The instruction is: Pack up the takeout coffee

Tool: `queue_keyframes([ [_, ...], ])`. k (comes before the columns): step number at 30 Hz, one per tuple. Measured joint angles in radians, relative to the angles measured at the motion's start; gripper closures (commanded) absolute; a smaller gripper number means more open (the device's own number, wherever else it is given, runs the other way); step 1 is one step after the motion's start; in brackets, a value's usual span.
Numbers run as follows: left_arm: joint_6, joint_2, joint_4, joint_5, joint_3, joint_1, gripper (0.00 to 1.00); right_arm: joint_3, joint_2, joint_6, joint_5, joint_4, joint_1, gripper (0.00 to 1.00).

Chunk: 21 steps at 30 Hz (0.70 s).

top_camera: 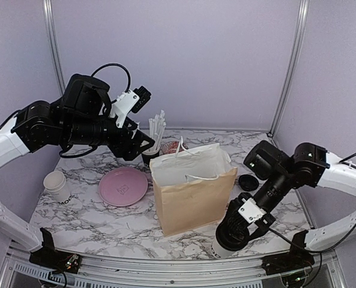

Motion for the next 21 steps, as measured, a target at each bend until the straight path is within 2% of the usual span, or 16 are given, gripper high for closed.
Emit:
queue_keyframes([
  [3,0.002,-0.019,-0.021,-0.010,0.007,-0.003,0.23,-0.001,0.072,0.057,0.057,0.097,0.146,0.36],
  [6,0.002,-0.027,-0.033,-0.018,0.023,-0.009,0.22,0.000,0.146,0.099,0.109,0.201,0.210,0.37],
  [13,0.005,-0.071,-0.061,-0.018,0.005,-0.037,0.22,0.041,0.315,0.143,0.222,0.372,0.208,0.39],
  [21,0.002,-0.144,-0.080,-0.021,-0.093,-0.079,0.22,0.113,0.444,0.186,0.282,0.466,0.161,0.41],
])
